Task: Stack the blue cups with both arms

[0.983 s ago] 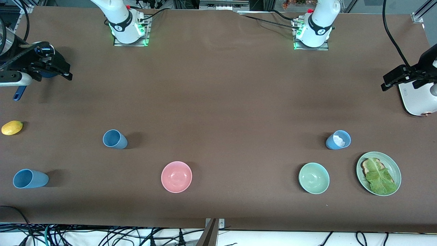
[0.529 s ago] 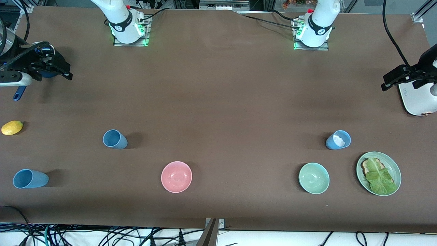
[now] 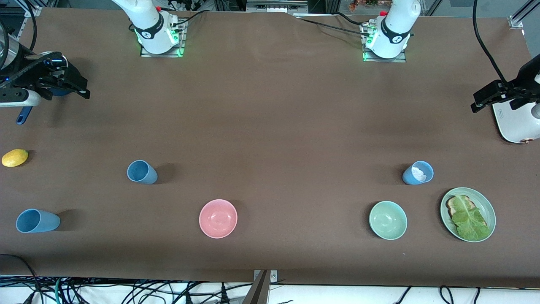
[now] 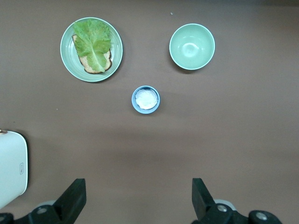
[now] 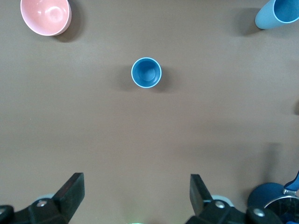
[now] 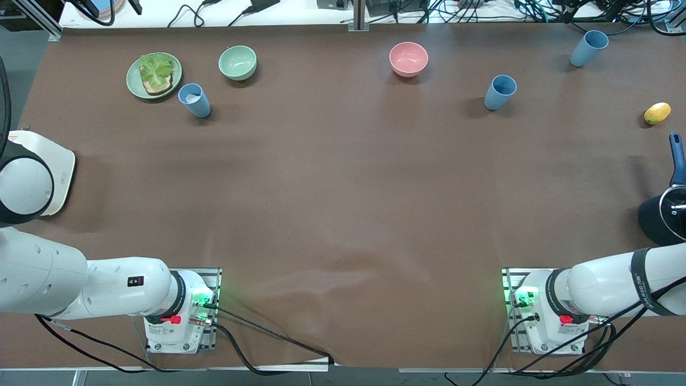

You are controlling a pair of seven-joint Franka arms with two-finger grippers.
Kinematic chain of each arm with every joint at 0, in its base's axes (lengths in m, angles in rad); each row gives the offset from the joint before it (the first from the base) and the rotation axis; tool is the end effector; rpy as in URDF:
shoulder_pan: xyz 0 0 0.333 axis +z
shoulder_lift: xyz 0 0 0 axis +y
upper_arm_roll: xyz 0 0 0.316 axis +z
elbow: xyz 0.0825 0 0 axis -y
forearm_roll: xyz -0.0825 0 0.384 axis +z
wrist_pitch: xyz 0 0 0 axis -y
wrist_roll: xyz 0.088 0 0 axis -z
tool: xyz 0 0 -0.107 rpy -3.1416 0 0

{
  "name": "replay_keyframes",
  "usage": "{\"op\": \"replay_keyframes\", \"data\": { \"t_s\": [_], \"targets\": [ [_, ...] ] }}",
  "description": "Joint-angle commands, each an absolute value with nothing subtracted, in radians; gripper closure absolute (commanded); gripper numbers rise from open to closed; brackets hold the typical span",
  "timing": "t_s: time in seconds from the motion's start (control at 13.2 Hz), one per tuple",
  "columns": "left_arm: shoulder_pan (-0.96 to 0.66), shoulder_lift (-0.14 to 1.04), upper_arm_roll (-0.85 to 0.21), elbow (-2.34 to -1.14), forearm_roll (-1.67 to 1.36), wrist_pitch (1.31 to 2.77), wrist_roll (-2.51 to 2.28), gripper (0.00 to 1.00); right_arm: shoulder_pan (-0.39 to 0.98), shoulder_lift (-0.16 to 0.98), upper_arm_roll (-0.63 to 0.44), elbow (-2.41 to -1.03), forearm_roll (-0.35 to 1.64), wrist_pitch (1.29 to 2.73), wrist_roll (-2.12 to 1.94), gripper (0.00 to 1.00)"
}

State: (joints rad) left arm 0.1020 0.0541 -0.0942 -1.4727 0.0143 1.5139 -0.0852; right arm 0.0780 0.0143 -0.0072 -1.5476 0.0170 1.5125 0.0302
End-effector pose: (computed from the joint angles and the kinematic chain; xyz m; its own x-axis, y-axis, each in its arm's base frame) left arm 0.5660 0.0076 0.6354 0.9955 0.0937 -0.0118 0.0936 -0.9956 -0.0102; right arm 0.5513 0.0410 0.6225 0.9979 0.0415 -0.0499 0.0408 -0.9991 -0.0154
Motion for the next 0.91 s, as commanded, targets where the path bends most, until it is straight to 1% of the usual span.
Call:
{"op": "replay_keyframes", "data": {
  "t_s": [0.0, 0.45, 0.83],
  "targets": [
    [0.104, 0.044, -0.091, -1.473, -0.002, 1.508, -0.06, 0.0, 0.077, 0.021, -0.003, -1.528, 0.023, 1.493, 0.023, 0.0],
    [0.104, 0.051, -0.091, -1.473, 0.001, 1.511, -0.054, 0.0, 0.077, 0.028, -0.003, -1.532, 0.023, 1.489, 0.021, 0.0],
    [0.156, 0.109, -0.087, -1.477, 0.003, 1.558, 0.066, 0.0, 0.077, 0.035, -0.006, -1.537, 0.021, 1.499, 0.021, 0.0]
  ]
}}
